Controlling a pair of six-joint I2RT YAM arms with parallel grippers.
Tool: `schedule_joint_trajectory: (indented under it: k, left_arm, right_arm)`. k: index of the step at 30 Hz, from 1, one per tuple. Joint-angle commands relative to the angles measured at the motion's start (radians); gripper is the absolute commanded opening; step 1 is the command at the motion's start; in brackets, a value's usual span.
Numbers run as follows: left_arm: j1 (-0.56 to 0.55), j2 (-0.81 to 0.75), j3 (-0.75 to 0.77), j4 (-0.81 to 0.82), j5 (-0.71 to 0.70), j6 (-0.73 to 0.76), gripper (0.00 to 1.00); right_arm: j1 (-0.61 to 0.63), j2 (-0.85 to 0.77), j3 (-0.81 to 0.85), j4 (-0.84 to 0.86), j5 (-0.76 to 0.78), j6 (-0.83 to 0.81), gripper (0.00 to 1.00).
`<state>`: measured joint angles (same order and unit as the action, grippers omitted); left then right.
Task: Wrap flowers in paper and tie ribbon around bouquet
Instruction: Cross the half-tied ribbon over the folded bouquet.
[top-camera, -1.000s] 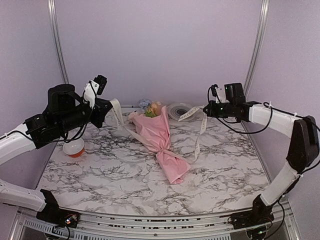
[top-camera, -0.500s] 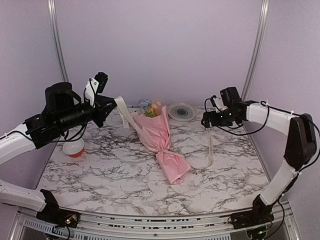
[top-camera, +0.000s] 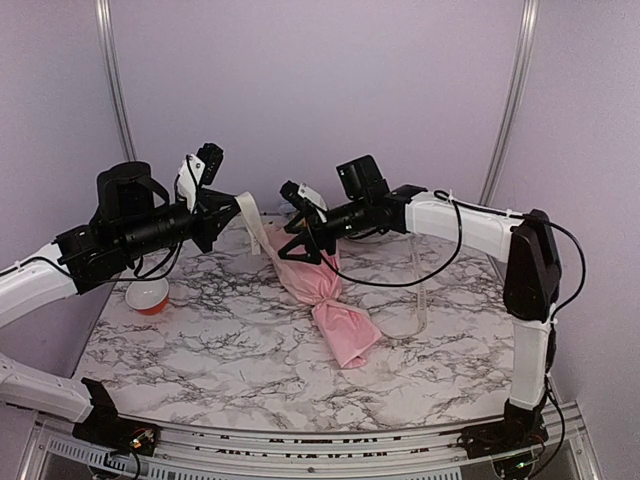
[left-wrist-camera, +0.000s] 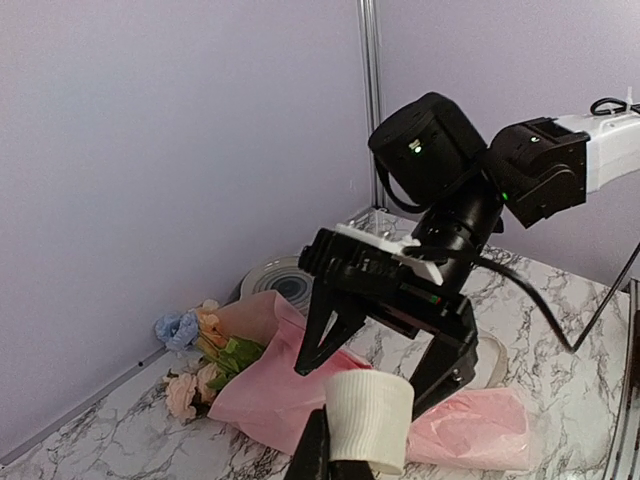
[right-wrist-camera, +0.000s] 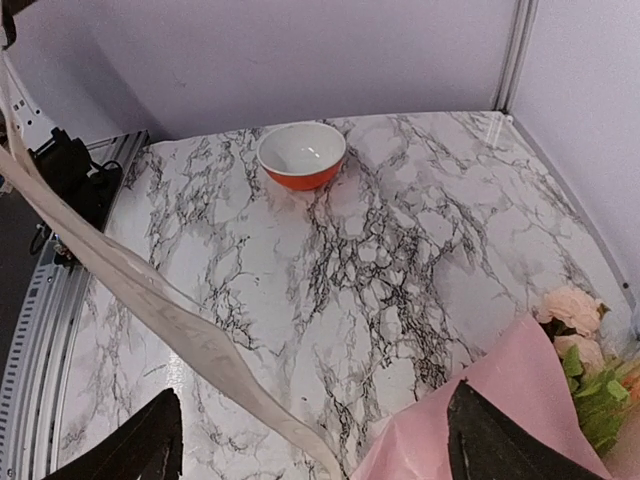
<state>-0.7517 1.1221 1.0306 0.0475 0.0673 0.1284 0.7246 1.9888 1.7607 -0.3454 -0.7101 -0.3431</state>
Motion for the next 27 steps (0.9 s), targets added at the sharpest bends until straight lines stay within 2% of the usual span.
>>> schedule_joint_trajectory:
  k: [1,4,14,16,20,22,25,27]
  left_arm:
    - [-0.001,0.006,0.050,0.014,0.008,0.031,0.00]
    - [-0.001,0.011,0.055,0.006,-0.010,0.046,0.00]
    - [-0.001,0.016,0.081,-0.029,-0.047,0.087,0.00]
    - [0.000,0.007,0.079,-0.041,-0.063,0.091,0.00]
    - [-0.002,-0.010,0.042,-0.065,-0.031,0.121,0.00]
    - [-0.016,0.008,0.018,-0.131,0.111,0.154,0.01]
    - [-0.114,0.041,-0.071,-0.175,0.234,0.232,0.06]
    - [-0.182,0.072,-0.141,-0.196,0.232,0.304,0.17]
  right_arm:
    - [-0.010,0.078,0.054,-0.090,-0.136,-0.091,0.86]
    - [-0.008,0.103,0.042,-0.099,-0.187,-0.120,0.77]
    - [-0.033,0.180,0.047,-0.108,-0.192,-0.103,0.21]
    - [-0.055,0.157,-0.015,-0.035,-0.196,-0.056,0.00]
    - [-0.095,0.105,-0.113,0.135,-0.180,0.074,0.00]
    - [-0.103,0.079,-0.148,0.193,-0.157,0.116,0.00]
    - [-0.105,0.032,-0.205,0.269,-0.081,0.139,0.00]
    - [-0.105,0.003,-0.242,0.311,-0.054,0.153,0.00]
